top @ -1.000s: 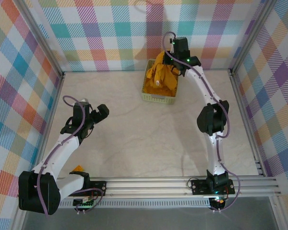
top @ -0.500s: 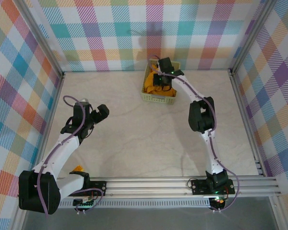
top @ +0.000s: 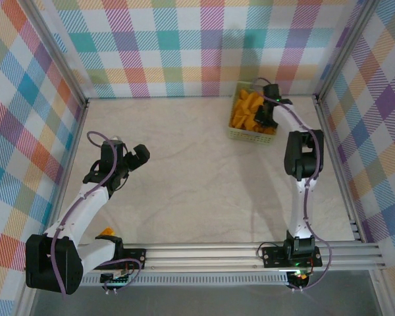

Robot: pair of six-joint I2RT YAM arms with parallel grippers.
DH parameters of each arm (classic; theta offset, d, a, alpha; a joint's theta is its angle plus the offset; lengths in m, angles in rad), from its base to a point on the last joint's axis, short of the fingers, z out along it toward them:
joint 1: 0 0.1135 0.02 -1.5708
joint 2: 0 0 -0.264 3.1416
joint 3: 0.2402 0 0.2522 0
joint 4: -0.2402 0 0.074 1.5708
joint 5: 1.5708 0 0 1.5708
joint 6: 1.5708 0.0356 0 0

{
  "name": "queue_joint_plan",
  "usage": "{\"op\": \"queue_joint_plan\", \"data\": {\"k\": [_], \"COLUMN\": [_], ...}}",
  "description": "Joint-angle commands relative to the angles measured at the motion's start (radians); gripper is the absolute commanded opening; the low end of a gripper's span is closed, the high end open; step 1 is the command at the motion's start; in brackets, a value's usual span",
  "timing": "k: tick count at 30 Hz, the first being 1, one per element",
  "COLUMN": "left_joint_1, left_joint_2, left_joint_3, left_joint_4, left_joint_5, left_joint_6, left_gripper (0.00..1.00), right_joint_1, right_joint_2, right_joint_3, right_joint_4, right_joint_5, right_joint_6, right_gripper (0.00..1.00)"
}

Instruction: Fold the inside-out t-shirt

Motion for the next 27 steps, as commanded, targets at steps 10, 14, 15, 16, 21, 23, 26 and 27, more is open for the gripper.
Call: {"op": "queue_joint_plan", "data": {"k": [10, 14, 15, 16, 21, 23, 26, 27], "left_joint_1": [-0.002, -0.002, -0.001, -0.001, -0.001, -0.001, -0.003, -0.004], "left_joint_2": [-0.029, -0.031, -0.033, -0.037, -0.056, -0.060, -0.060, -0.058], "left_joint_3": [0.037, 0.042, 0.044, 0.047, 0.053, 0.053, 0.056, 0.057], "left_joint_4": [-0.042, -0.046, -0.048, -0.051, -0.089, -0.089, -0.083, -0.082], "left_joint_5": [-0.001, 0.012, 0.015, 0.015, 0.019, 0.025, 0.036, 0.039], "left_joint_6": [0.018, 0.007, 0.008, 0.008, 0.013, 0.012, 0.010, 0.008], "left_gripper": [1.00, 1.00, 1.00, 1.00, 1.00, 1.00, 1.00, 1.00], "right_joint_1": [-0.203, -0.198, -0.198, -0.198, -0.194, -0.185, -0.183, -0.164], "right_joint_2": [-0.136, -0.175, -0.190, -0.204, -0.345, -0.406, -0.429, -0.440], "right_joint_3": [-0.112, -0.046, -0.023, -0.005, 0.034, 0.034, 0.002, -0.007], "right_joint_4": [-0.020, -0.023, -0.031, -0.040, -0.026, -0.003, 0.032, 0.030], "right_joint_5": [-0.046, -0.092, -0.086, -0.076, -0.046, -0.061, -0.169, -0.166], "right_joint_6": [0.012, -0.018, -0.025, -0.030, -0.043, -0.053, -0.034, -0.041], "right_gripper": [0.00, 0.00, 0.00, 0.00, 0.00, 0.00, 0.00, 0.00]}}
